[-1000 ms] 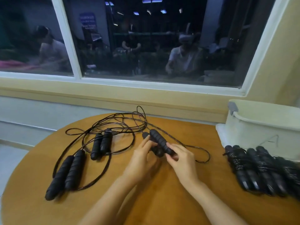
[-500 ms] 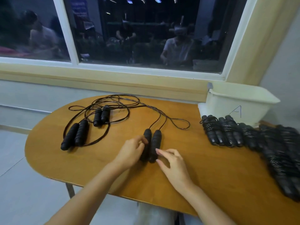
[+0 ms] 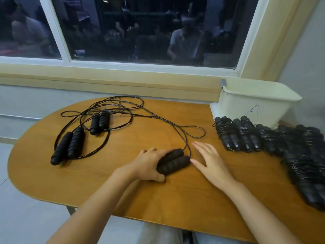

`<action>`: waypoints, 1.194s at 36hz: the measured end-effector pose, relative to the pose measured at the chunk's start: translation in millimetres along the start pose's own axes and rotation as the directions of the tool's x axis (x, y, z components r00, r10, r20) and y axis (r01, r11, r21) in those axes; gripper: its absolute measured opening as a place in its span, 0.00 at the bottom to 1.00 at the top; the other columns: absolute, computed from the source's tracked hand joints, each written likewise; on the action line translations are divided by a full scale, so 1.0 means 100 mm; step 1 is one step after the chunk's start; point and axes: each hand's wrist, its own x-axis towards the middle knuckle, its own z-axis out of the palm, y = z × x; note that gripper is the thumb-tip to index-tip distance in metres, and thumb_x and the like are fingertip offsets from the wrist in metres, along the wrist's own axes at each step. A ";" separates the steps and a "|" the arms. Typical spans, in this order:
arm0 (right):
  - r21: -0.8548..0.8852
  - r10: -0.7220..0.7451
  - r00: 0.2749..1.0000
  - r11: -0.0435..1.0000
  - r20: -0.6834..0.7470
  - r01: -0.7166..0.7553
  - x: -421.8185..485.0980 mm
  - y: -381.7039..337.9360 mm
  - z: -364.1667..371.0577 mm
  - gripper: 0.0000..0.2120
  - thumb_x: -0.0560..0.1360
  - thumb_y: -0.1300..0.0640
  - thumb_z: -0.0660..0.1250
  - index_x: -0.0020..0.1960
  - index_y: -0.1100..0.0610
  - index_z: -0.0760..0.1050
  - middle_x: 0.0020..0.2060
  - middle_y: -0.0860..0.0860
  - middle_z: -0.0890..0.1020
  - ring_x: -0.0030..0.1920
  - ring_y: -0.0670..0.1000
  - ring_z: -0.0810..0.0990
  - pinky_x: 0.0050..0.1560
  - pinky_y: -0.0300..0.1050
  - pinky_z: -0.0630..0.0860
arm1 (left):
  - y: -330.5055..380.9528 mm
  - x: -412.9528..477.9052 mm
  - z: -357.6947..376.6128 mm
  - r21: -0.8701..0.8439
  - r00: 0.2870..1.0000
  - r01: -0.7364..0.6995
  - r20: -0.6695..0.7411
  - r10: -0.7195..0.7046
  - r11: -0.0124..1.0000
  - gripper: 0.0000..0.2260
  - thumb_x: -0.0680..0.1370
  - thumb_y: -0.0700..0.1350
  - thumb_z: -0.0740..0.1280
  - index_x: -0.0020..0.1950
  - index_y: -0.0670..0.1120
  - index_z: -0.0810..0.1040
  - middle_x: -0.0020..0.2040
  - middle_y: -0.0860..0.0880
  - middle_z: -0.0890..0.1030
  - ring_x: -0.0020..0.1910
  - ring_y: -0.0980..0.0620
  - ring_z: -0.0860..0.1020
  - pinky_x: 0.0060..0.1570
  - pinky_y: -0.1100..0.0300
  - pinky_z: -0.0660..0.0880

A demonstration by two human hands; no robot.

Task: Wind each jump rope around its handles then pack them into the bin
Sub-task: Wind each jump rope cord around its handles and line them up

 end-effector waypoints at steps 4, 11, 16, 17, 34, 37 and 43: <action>-0.130 -0.167 0.962 0.972 0.216 0.197 0.15 0.09 -0.01 0.37 0.76 0.34 0.60 0.80 0.41 0.49 0.77 0.33 0.45 0.74 0.33 0.33 0.73 0.41 0.41 | -0.11 -0.03 -0.06 0.060 0.997 -0.063 0.052 0.060 0.996 0.42 0.72 0.54 0.70 0.78 0.64 0.47 0.74 0.57 0.66 0.66 0.51 0.63 0.64 0.48 0.59; -0.163 -0.232 0.948 0.949 0.218 0.270 0.26 0.24 -0.05 0.26 0.78 0.39 0.61 0.73 0.47 0.67 0.72 0.41 0.67 0.69 0.34 0.54 0.71 0.28 0.38 | -0.14 -0.02 -0.10 -0.008 0.991 -0.088 0.096 0.088 0.996 0.40 0.72 0.53 0.68 0.78 0.66 0.48 0.76 0.59 0.62 0.66 0.50 0.63 0.68 0.43 0.60; -0.221 -0.249 0.944 0.929 0.218 0.296 0.26 0.31 -0.05 0.23 0.75 0.33 0.55 0.57 0.49 0.74 0.54 0.41 0.74 0.61 0.40 0.70 0.76 0.44 0.60 | -0.16 -0.03 -0.06 -0.033 0.992 -0.110 0.064 0.112 0.993 0.40 0.68 0.56 0.64 0.77 0.67 0.49 0.75 0.60 0.62 0.63 0.51 0.64 0.66 0.44 0.63; -0.234 -0.233 0.948 0.930 0.219 0.282 0.25 0.35 -0.05 0.24 0.75 0.32 0.53 0.54 0.49 0.73 0.51 0.40 0.73 0.59 0.40 0.71 0.73 0.46 0.66 | -0.16 -0.03 -0.06 -0.036 0.991 -0.120 0.058 0.122 0.992 0.40 0.69 0.56 0.64 0.77 0.67 0.49 0.75 0.60 0.62 0.61 0.54 0.63 0.65 0.46 0.64; -0.339 -0.249 0.963 0.919 -0.104 0.201 0.00 0.49 0.02 0.22 0.74 0.39 0.65 0.60 0.53 0.78 0.55 0.46 0.80 0.57 0.48 0.77 0.58 0.42 0.69 | -0.20 -0.08 0.11 0.063 0.980 -0.161 -0.108 0.167 0.985 0.39 0.73 0.55 0.66 0.79 0.65 0.49 0.78 0.59 0.53 0.71 0.56 0.56 0.70 0.52 0.56; -0.231 -0.230 0.971 0.950 -0.066 0.209 -0.04 0.44 0.00 0.26 0.74 0.42 0.68 0.70 0.50 0.72 0.66 0.46 0.74 0.68 0.45 0.67 0.66 0.41 0.62 | -0.22 -0.14 0.16 0.020 0.973 -0.172 -0.152 0.173 0.985 0.36 0.75 0.54 0.66 0.79 0.63 0.51 0.77 0.59 0.55 0.71 0.57 0.56 0.72 0.52 0.56; -0.091 -0.249 0.968 0.964 0.031 0.251 -0.01 0.30 0.03 0.13 0.76 0.44 0.65 0.58 0.48 0.77 0.72 0.43 0.67 0.72 0.40 0.58 0.66 0.42 0.59 | -0.30 -0.23 0.26 -0.023 0.956 -0.217 -0.207 0.207 0.976 0.34 0.77 0.58 0.65 0.79 0.63 0.52 0.77 0.60 0.56 0.72 0.59 0.56 0.70 0.57 0.57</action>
